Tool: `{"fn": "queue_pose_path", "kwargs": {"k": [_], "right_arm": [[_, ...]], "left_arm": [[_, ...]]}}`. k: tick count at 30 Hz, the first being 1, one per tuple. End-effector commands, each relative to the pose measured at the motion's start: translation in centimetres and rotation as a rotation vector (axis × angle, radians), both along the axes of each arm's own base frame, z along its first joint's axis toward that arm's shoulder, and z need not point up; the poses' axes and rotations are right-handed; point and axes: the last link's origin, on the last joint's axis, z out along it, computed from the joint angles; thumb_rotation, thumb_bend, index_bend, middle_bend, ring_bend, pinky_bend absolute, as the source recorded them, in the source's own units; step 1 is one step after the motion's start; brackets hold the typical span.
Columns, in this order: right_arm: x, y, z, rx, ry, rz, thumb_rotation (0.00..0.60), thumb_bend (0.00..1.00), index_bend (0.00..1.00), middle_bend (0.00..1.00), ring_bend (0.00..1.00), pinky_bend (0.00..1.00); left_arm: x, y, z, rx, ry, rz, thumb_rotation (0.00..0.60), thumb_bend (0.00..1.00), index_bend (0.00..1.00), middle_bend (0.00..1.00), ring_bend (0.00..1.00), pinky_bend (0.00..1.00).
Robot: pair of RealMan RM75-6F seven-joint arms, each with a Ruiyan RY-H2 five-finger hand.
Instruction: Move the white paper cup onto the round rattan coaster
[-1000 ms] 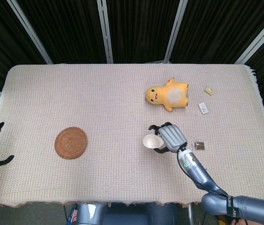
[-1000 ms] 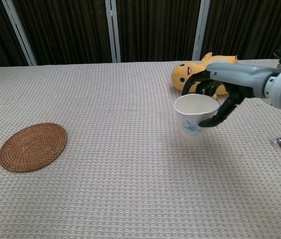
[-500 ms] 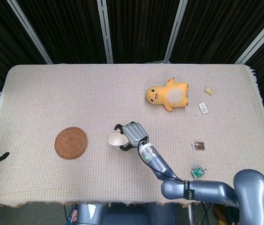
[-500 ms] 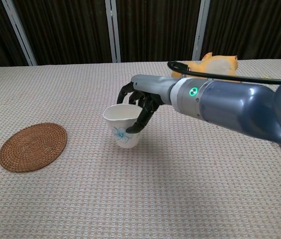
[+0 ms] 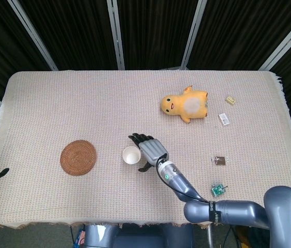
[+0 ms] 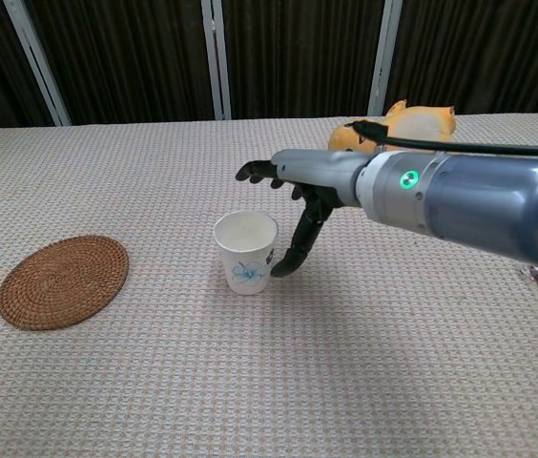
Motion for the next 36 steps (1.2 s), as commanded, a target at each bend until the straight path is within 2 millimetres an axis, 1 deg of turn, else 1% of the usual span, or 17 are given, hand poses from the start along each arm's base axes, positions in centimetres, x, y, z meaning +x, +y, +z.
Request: {"fn": "queue_pose_path", "kwargs": {"k": [1,3,6,8,10,13,16,17,19,20,22,24,27,29,32,34,36], "right_arm": [[-2.2,1.1,4.6,-0.089,0.068,0.061,0.6,0.0,0.0,0.01,0.06,0.13],[-4.8,2.2,8.4,-0.206,0.163,0.145,0.6,0.0,0.0,0.01,0.06,0.11],[-7.8,3.0,11.4,-0.331,0.246,0.237,0.6,0.0,0.0,0.01,0.05,0.09],[-10.5,3.6,13.2,-0.418,0.277,0.305,0.6,0.0,0.0,0.01,0.04,0.07],[-13.2,4.2,14.4,-0.46,0.262,0.313,0.6,0.0,0.0,0.01,0.03,0.05],[-16.0,4.9,15.4,-0.49,0.237,0.268,0.6,0.0,0.0,0.01,0.01,0.01],[-18.5,5.8,16.2,-0.532,0.224,0.212,0.6,0.0,0.0,0.0,0.0,0.0],[-18.9,6.0,16.4,-0.546,0.226,0.207,0.6,0.0,0.0,0.0,0.0,0.0],[-19.9,6.7,16.6,-0.578,0.223,0.181,0.6,0.0,0.0,0.0,0.0,0.0],[-20.2,7.0,16.7,-0.583,0.22,0.164,0.6,0.0,0.0,0.0,0.0,0.0],[-21.1,7.9,16.8,-0.596,0.226,0.127,0.6,0.0,0.0,0.0,0.0,0.0],[-21.6,8.5,16.9,-0.6,0.231,0.097,0.6,0.0,0.0,0.0,0.0,0.0],[-22.4,9.5,16.8,-0.597,0.237,0.026,0.6,0.0,0.0,0.0,0.0,0.0],[-22.7,9.6,16.8,-0.591,0.258,0.009,0.6,0.0,0.0,0.0,0.0,0.0],[-22.8,9.5,17.0,-0.587,0.25,-0.018,0.6,0.0,0.0,0.0,0.0,0.0],[-22.9,9.3,17.3,-0.589,0.251,-0.029,0.6,0.0,0.0,0.0,0.0,0.0],[-23.1,9.2,17.5,-0.592,0.245,-0.039,0.6,0.0,0.0,0.0,0.0,0.0]], "left_arm": [[0.2,0.2,-0.1,-0.005,0.003,-0.013,0.6,0.0,0.0,0.0,0.0,0.0],[0.9,0.7,-0.4,-0.023,0.007,-0.053,0.6,0.0,0.0,0.0,0.0,0.0],[2.4,1.4,-1.1,-0.058,0.008,-0.117,0.6,0.0,0.0,0.0,0.0,0.0],[3.7,2.2,-1.7,-0.092,0.024,-0.177,0.6,0.0,0.0,0.0,0.0,0.0],[5.6,3.2,-2.7,-0.136,0.045,-0.251,0.6,0.0,0.0,0.0,0.0,0.0],[8.0,4.2,-4.2,-0.188,0.058,-0.331,0.6,0.0,0.0,0.0,0.0,0.0],[11.7,5.6,-6.7,-0.271,0.062,-0.446,0.6,0.0,0.0,0.0,0.0,0.0],[12.4,5.9,-7.2,-0.289,0.059,-0.464,0.6,0.0,0.0,0.0,0.0,0.0],[15.1,6.6,-9.2,-0.354,0.046,-0.533,0.6,0.0,0.01,0.0,0.0,0.0],[15.9,6.9,-9.8,-0.369,0.044,-0.55,0.6,0.0,0.03,0.0,0.0,0.01],[18.7,7.3,-11.8,-0.423,0.034,-0.628,0.6,0.0,0.07,0.0,0.0,0.03],[20.3,7.6,-13.1,-0.452,0.032,-0.673,0.6,0.0,0.11,0.0,0.0,0.06],[23.4,8.1,-16.0,-0.525,0.032,-0.739,0.6,0.0,0.13,0.0,0.0,0.08],[24.9,8.3,-17.6,-0.557,0.051,-0.766,0.6,0.0,0.13,0.0,0.0,0.09],[26.4,8.5,-19.5,-0.592,0.082,-0.783,0.6,0.0,0.13,0.01,0.0,0.11],[27.1,8.8,-20.9,-0.601,0.126,-0.79,0.6,0.0,0.13,0.02,0.0,0.12],[27.3,9.0,-21.5,-0.601,0.142,-0.783,0.6,0.0,0.13,0.03,0.0,0.14]]}}
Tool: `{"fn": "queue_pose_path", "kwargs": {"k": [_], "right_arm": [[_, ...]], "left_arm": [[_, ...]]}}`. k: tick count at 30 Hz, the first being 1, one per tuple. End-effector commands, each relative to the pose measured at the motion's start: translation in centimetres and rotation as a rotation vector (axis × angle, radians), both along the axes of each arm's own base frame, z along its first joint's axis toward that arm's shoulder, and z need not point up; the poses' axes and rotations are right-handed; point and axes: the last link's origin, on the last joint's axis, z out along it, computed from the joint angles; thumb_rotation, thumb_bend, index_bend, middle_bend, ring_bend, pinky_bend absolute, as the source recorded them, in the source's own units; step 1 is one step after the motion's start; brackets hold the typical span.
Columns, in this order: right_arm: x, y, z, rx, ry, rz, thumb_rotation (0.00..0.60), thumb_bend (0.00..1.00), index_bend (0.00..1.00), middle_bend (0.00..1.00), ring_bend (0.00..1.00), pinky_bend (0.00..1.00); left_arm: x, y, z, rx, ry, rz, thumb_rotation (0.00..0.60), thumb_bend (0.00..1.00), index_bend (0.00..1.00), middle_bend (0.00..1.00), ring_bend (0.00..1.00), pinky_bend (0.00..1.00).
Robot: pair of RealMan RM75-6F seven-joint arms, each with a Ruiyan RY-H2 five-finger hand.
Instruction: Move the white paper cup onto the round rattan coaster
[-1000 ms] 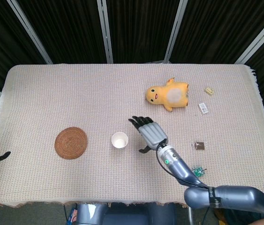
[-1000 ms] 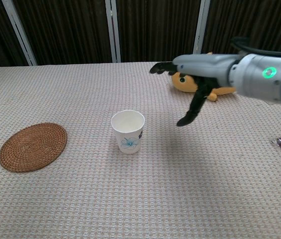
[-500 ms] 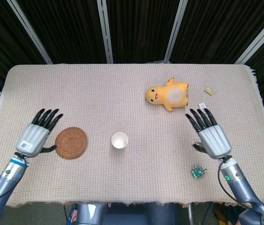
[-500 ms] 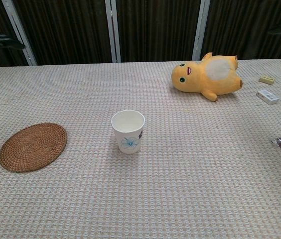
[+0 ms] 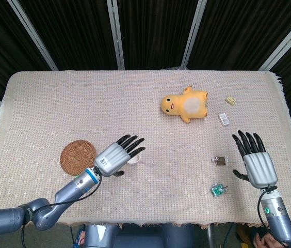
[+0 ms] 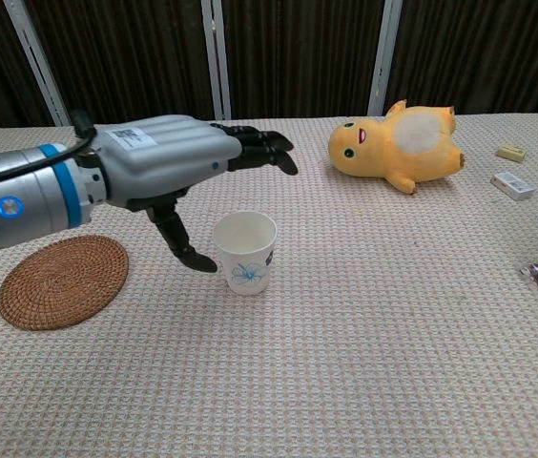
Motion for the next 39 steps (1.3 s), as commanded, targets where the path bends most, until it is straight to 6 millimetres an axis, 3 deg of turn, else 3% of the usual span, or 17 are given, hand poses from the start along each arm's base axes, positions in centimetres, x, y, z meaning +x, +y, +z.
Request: {"fn": "queue_pose_path", "kwargs": {"k": [1,12,15,18,24,29,34,37,39], "right_arm": [[-0.3,-0.1,0.5,-0.006,-0.012,-0.016,0.6,0.0,0.0,0.0,0.0,0.0],[-1.2,-0.8,1.7,-0.021,-0.042,-0.048,0.6,0.0,0.0,0.0,0.0,0.0],[-1.2,-0.9,1.6,-0.021,-0.04,-0.05,0.6,0.0,0.0,0.0,0.0,0.0],[-1.2,-0.8,1.7,-0.025,-0.039,-0.048,0.6,0.0,0.0,0.0,0.0,0.0],[-1.2,-0.8,1.8,-0.033,-0.04,-0.049,0.6,0.0,0.0,0.0,0.0,0.0],[-1.2,-0.8,1.7,-0.03,-0.037,-0.051,0.6,0.0,0.0,0.0,0.0,0.0],[-1.2,-0.8,1.6,-0.024,-0.033,-0.051,0.6,0.0,0.0,0.0,0.0,0.0],[-1.1,-0.7,1.4,-0.016,-0.034,-0.048,0.6,0.0,0.0,0.0,0.0,0.0],[-1.0,-0.6,1.3,-0.012,-0.031,-0.044,0.6,0.0,0.0,0.0,0.0,0.0]], "left_arm": [[1.2,0.8,-2.1,0.015,0.056,-0.015,0.6,0.0,0.13,0.03,0.01,0.15],[0.9,2.8,-3.7,0.088,0.133,0.053,0.6,0.0,0.15,0.1,0.12,0.27],[0.9,3.1,-4.3,0.086,0.126,0.079,0.6,0.0,0.21,0.24,0.23,0.37],[0.9,3.3,-4.6,0.096,0.128,0.086,0.6,0.0,0.36,0.4,0.33,0.44],[0.8,3.4,-4.5,0.113,0.138,0.092,0.6,0.01,0.44,0.48,0.4,0.49],[1.1,3.7,-3.2,0.145,0.121,0.091,0.6,0.01,0.45,0.48,0.4,0.49],[1.0,4.1,-0.3,0.199,0.078,0.099,0.6,0.01,0.45,0.48,0.4,0.49],[-0.5,4.3,1.8,0.236,0.105,0.116,0.6,0.0,0.44,0.47,0.4,0.49],[-2.8,4.1,3.6,0.251,0.165,0.144,0.6,0.0,0.44,0.47,0.4,0.49]]}}
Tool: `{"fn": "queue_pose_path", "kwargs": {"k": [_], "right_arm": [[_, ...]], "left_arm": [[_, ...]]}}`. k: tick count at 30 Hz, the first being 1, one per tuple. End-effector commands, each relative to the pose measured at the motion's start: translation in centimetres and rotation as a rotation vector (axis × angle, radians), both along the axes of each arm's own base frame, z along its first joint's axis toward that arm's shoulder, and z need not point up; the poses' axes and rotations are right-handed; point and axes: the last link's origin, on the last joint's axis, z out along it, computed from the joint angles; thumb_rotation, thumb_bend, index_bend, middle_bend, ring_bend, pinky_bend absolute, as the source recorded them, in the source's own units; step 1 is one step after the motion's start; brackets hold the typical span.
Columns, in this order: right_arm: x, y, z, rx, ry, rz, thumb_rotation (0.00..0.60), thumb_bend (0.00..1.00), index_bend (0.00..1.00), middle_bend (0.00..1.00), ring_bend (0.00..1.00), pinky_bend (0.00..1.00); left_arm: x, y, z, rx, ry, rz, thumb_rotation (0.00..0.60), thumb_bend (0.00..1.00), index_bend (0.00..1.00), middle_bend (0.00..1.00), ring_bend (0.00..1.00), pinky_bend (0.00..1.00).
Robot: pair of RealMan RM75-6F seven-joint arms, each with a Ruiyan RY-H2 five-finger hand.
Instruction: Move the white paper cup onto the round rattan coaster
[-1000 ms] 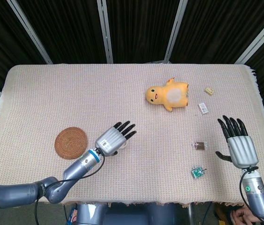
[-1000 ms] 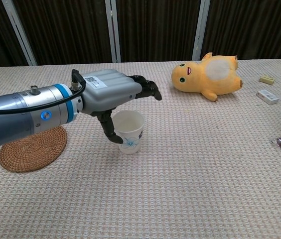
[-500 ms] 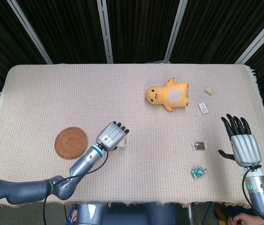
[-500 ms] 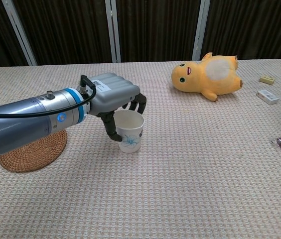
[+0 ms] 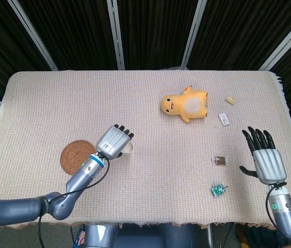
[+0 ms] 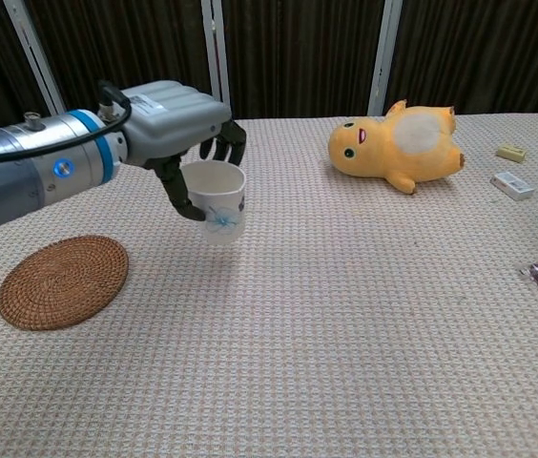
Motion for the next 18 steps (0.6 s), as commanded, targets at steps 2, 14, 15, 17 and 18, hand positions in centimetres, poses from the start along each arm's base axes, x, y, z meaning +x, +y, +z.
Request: {"fn": "queue_pose_path", "kwargs": {"k": [2,14,15,17,18], "right_arm": [[0.2,0.1,-0.2,0.005,0.003,0.006,0.6,0.0,0.0,0.0,0.0,0.0],[0.7,0.5,-0.4,0.009,0.011,0.019,0.6,0.0,0.0,0.0,0.0,0.0],[0.7,0.5,-0.4,0.008,0.011,0.019,0.6,0.0,0.0,0.0,0.0,0.0],[0.7,0.6,-0.3,0.007,0.012,0.019,0.6,0.0,0.0,0.0,0.0,0.0],[0.7,0.6,-0.3,0.006,0.013,0.018,0.6,0.0,0.0,0.0,0.0,0.0]], "left_arm": [[-4.4,-0.6,3.9,0.038,0.089,0.073,0.6,0.0,0.44,0.47,0.4,0.49],[-13.3,-2.4,7.5,0.027,0.155,0.287,0.6,0.0,0.45,0.47,0.4,0.49],[-13.4,-2.5,7.5,0.024,0.152,0.288,0.6,0.0,0.45,0.47,0.4,0.49],[-13.8,-2.6,7.5,0.018,0.148,0.29,0.6,0.0,0.44,0.47,0.4,0.49],[-14.0,-2.7,7.5,0.017,0.147,0.289,0.6,0.0,0.44,0.47,0.4,0.49]]}}
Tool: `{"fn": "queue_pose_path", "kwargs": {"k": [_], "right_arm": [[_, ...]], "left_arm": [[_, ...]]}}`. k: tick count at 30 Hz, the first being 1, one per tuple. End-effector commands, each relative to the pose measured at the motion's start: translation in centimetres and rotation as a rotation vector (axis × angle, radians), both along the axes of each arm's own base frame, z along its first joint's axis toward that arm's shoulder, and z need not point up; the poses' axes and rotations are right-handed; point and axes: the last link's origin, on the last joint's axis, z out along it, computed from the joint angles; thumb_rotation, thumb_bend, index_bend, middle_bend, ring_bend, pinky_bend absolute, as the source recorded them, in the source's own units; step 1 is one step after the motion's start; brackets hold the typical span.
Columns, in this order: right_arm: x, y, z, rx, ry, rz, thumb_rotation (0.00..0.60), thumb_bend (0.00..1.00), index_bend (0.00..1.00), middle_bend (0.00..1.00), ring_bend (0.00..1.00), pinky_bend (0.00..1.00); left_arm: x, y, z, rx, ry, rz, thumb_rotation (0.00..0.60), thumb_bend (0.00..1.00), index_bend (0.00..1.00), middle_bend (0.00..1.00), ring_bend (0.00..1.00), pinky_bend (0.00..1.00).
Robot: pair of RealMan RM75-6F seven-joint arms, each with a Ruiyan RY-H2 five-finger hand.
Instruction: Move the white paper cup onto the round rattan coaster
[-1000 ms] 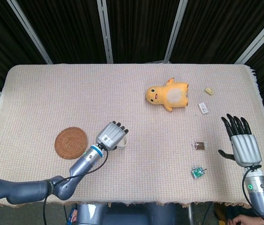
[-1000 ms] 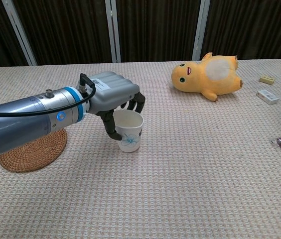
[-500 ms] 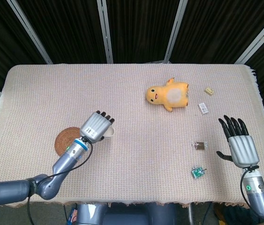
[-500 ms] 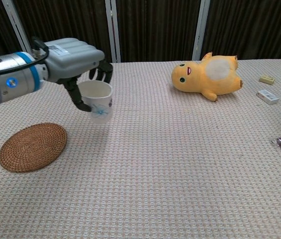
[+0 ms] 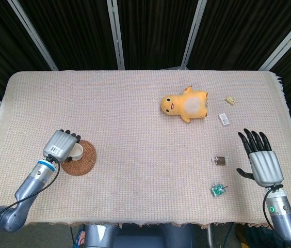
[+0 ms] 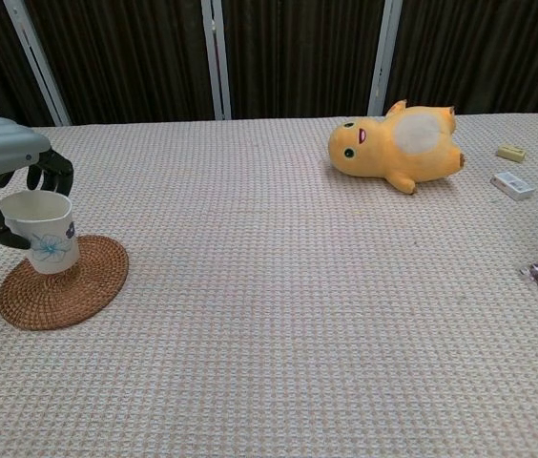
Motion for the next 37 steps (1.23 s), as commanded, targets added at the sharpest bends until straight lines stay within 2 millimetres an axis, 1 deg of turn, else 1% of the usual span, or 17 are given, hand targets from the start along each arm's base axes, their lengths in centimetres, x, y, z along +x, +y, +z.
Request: {"fn": "queue_pose_path", "kwargs": {"k": [1,4,5,7,8,10,11,14,16,18,19,21,24,26,28,32,37], "right_arm": [[0.0,0.0,0.0,0.0,0.001,-0.001,0.6,0.0,0.0,0.0,0.0,0.0],[0.0,0.0,0.0,0.0,0.003,-0.001,0.6,0.0,0.0,0.0,0.0,0.0],[0.0,0.0,0.0,0.001,0.003,-0.001,0.6,0.0,0.0,0.0,0.0,0.0],[0.0,0.0,0.0,0.001,0.004,-0.002,0.6,0.0,0.0,0.0,0.0,0.0],[0.0,0.0,0.0,0.0,0.004,-0.002,0.6,0.0,0.0,0.0,0.0,0.0],[0.0,0.0,0.1,0.0,0.003,-0.002,0.6,0.0,0.0,0.0,0.0,0.0],[0.0,0.0,0.1,-0.001,0.003,-0.002,0.6,0.0,0.0,0.0,0.0,0.0],[0.0,0.0,0.1,0.0,-0.001,-0.001,0.6,0.0,0.0,0.0,0.0,0.0],[0.1,0.0,0.1,0.0,-0.004,0.001,0.6,0.0,0.0,0.0,0.0,0.0],[0.1,0.1,0.2,0.0,-0.008,0.003,0.6,0.0,0.0,0.0,0.0,0.0],[0.2,0.1,0.2,0.0,-0.009,0.004,0.6,0.0,0.0,0.0,0.0,0.0],[0.3,0.1,0.3,-0.002,-0.013,0.008,0.6,0.0,0.0,0.0,0.0,0.0],[0.4,0.3,0.5,-0.007,-0.02,0.011,0.6,0.0,0.0,0.0,0.0,0.0],[0.4,0.3,0.6,-0.01,-0.022,0.012,0.6,0.0,0.0,0.0,0.0,0.0],[0.4,0.4,0.7,-0.013,-0.029,0.011,0.6,0.0,0.0,0.0,0.0,0.0],[0.4,0.5,1.0,-0.022,-0.027,0.014,0.6,0.0,0.0,0.0,0.0,0.0],[0.3,0.6,1.4,-0.035,-0.032,0.013,0.6,0.0,0.0,0.0,0.0,0.0]], "left_arm": [[-0.9,-0.3,0.0,-0.007,0.004,0.0,0.6,0.0,0.44,0.47,0.4,0.49],[-1.0,-0.3,-0.2,-0.008,0.005,-0.008,0.6,0.0,0.43,0.47,0.39,0.49],[-1.1,-0.3,-0.3,-0.011,0.005,-0.009,0.6,0.0,0.4,0.43,0.37,0.48],[-1.2,-0.3,-0.7,-0.018,0.009,-0.012,0.6,0.0,0.29,0.29,0.28,0.42],[-1.1,-0.3,-0.8,-0.02,0.007,-0.015,0.6,0.0,0.18,0.16,0.19,0.36],[-1.0,-0.4,-0.9,-0.023,-0.008,-0.023,0.6,0.0,0.05,0.02,0.06,0.27],[-1.0,-0.5,-0.8,-0.022,-0.012,-0.027,0.6,0.0,0.01,0.0,0.02,0.23],[-0.8,-0.9,-0.1,-0.009,-0.018,-0.046,0.6,0.0,0.0,0.0,0.0,0.17],[-0.6,-1.3,0.8,0.013,-0.031,-0.057,0.6,0.0,0.0,0.0,0.0,0.13],[-0.2,-2.1,2.7,0.07,-0.059,-0.076,0.6,0.0,0.0,0.0,0.0,0.09],[-0.1,-2.3,3.2,0.087,-0.069,-0.079,0.6,0.0,0.0,0.0,0.0,0.05],[0.1,-3.4,5.2,0.157,-0.118,-0.081,0.6,0.0,0.0,0.0,0.0,0.01],[-0.6,-5.3,7.8,0.283,-0.186,-0.061,0.6,0.0,0.0,0.0,0.0,0.0],[-1.3,-6.4,8.8,0.359,-0.203,-0.052,0.6,0.0,0.0,0.0,0.0,0.0],[-2.3,-8.0,9.1,0.427,-0.217,-0.033,0.6,0.0,0.0,0.0,0.0,0.0],[-3.6,-10.4,8.0,0.429,-0.245,0.043,0.6,0.0,0.0,0.0,0.0,0.0],[-4.2,-11.2,6.7,0.4,-0.244,0.082,0.6,0.0,0.0,0.0,0.0,0.0]]}}
